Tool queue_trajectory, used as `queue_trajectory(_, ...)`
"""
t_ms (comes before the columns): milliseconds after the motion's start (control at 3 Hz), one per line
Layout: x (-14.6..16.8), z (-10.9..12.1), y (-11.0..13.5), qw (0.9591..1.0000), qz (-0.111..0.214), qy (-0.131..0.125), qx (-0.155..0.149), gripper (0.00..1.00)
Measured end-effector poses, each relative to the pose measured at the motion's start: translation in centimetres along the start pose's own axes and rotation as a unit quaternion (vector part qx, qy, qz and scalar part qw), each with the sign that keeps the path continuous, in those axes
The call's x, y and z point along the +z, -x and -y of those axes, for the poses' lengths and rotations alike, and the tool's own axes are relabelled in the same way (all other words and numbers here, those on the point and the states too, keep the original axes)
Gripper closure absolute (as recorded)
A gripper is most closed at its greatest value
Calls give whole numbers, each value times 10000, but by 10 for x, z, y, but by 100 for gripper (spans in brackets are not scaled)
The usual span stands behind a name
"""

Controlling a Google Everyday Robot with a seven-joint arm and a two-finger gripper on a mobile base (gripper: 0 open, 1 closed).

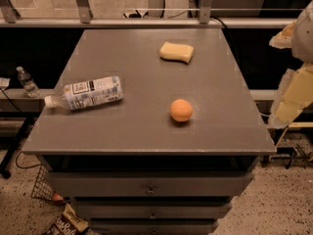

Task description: Move sponge near orange

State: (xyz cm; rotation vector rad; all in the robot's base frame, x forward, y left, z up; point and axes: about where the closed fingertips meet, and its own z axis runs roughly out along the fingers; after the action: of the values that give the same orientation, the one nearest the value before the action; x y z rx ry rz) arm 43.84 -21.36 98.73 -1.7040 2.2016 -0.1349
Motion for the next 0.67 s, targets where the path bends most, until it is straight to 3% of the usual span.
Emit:
queue_trajectory(333,0,0,0,10000,2,-3,1,0)
queue_trajectory(667,-4,30,-4,9992,262,-260,162,0)
